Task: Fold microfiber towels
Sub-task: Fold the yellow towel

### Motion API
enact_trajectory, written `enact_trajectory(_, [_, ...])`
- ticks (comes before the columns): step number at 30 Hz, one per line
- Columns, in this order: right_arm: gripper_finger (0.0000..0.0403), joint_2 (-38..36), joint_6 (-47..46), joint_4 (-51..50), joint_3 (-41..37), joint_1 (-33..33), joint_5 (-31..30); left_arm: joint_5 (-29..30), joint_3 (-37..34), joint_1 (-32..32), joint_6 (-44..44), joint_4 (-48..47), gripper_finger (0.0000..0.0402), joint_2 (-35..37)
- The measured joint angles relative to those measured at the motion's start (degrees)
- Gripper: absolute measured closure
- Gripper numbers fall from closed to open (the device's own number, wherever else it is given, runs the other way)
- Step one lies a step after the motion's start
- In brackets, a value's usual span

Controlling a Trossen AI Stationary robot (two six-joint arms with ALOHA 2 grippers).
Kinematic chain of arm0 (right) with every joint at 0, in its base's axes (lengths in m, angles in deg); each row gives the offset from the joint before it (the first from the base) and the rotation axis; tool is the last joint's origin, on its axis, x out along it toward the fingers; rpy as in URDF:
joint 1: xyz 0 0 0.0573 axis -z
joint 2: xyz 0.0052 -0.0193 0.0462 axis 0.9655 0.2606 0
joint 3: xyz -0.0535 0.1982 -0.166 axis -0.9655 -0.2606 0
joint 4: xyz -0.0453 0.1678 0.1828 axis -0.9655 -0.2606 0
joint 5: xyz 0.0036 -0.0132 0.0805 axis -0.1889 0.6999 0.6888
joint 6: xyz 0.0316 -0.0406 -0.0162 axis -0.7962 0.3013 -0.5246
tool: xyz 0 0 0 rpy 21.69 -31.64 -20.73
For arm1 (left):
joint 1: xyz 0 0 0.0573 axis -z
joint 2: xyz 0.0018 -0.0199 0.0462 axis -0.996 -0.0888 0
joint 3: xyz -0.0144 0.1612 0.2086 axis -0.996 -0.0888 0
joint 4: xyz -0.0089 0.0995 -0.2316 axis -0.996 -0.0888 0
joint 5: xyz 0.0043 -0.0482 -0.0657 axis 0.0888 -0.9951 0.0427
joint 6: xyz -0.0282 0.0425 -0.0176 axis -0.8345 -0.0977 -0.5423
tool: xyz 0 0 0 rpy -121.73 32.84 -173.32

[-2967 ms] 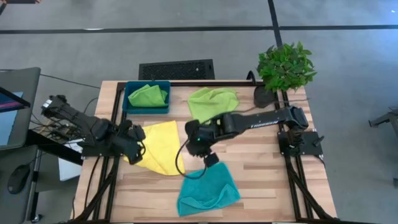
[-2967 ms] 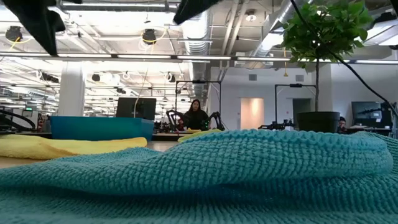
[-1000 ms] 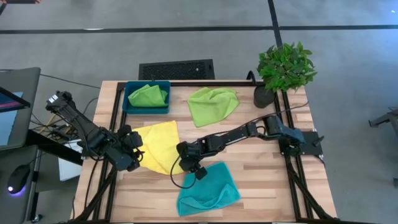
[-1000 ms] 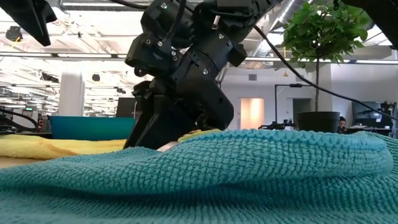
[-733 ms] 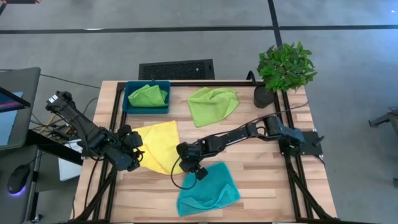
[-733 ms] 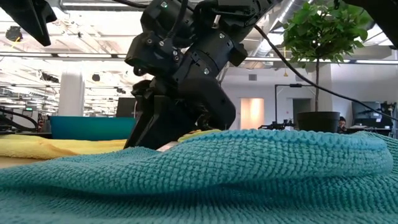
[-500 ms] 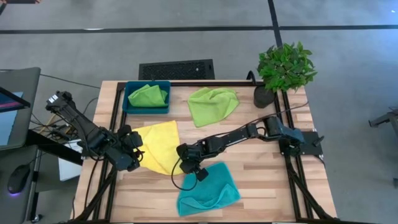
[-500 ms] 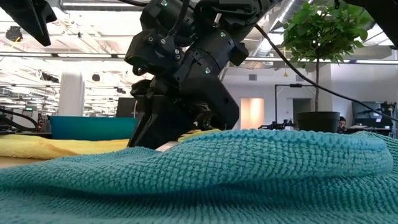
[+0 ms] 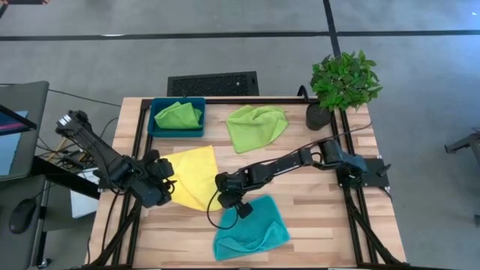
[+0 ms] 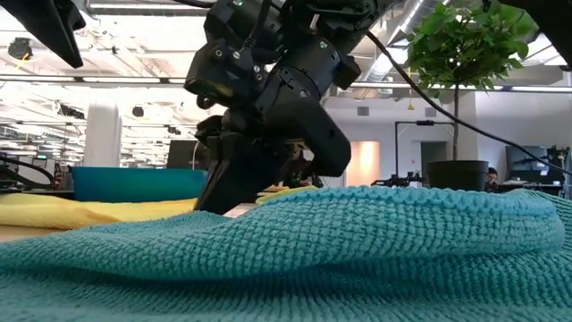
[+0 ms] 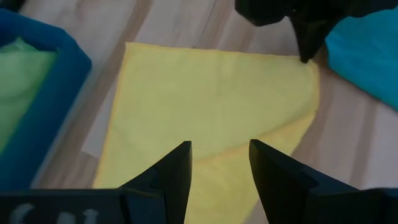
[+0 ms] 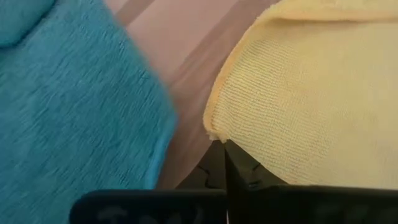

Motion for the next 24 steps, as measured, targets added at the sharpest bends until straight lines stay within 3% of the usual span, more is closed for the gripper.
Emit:
enact_trajectory(7, [0.0399, -3.97, -0.86, -5.8, -0.03, 0.0, -0.63, 0.47, 0.0, -0.28, -3.48, 0.04, 0.0248, -6.73])
enact_trajectory(15, [0.04, -10.15, -1.27, -11.85, -0.03, -1.22, -4.78, -7.96, 0.0, -2.45, -4.49, 0.02, 0.0248, -11.84])
enact_trajectory(24, [0.04, -12.32, -1.25, -15.19, -0.03, -3.61, -6.09, -16.31, 0.0, -13.22, 13.32, 6.67, 0.0248, -12.75])
